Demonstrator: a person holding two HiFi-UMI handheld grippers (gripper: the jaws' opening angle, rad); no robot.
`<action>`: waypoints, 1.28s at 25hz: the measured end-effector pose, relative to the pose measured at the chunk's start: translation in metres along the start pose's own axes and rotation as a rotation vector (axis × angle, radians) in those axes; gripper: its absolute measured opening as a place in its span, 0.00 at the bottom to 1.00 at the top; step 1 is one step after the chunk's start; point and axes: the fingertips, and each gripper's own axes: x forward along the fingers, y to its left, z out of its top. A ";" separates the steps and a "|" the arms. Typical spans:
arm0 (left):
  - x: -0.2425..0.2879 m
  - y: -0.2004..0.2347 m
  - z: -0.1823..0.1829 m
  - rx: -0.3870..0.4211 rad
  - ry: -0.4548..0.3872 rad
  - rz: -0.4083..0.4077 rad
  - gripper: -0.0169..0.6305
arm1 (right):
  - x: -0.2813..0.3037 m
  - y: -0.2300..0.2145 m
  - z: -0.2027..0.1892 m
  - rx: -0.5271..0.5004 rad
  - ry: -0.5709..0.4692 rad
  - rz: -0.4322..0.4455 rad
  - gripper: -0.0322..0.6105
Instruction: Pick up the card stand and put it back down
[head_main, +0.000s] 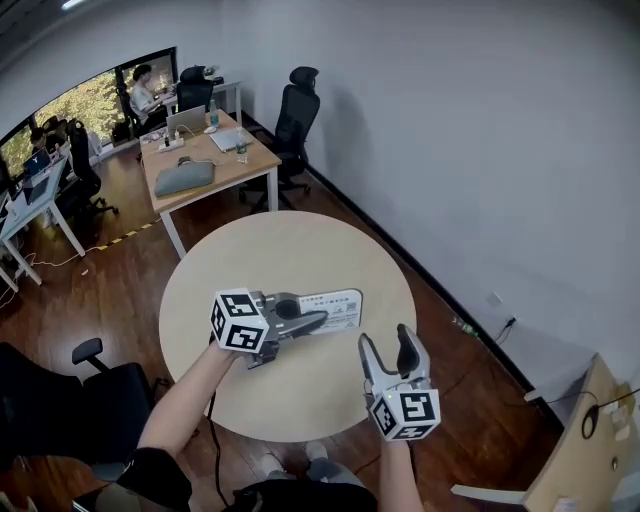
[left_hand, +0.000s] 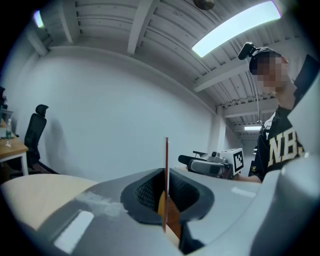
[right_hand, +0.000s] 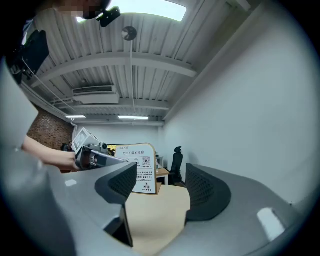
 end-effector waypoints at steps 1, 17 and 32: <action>0.010 0.002 -0.007 -0.011 -0.003 -0.017 0.06 | -0.004 -0.010 -0.008 0.008 0.016 -0.023 0.53; 0.140 0.088 -0.203 -0.233 0.121 -0.021 0.05 | -0.033 -0.115 -0.175 0.232 0.285 -0.209 0.53; 0.197 0.132 -0.309 -0.141 0.326 -0.143 0.05 | -0.002 -0.143 -0.244 0.285 0.377 -0.121 0.53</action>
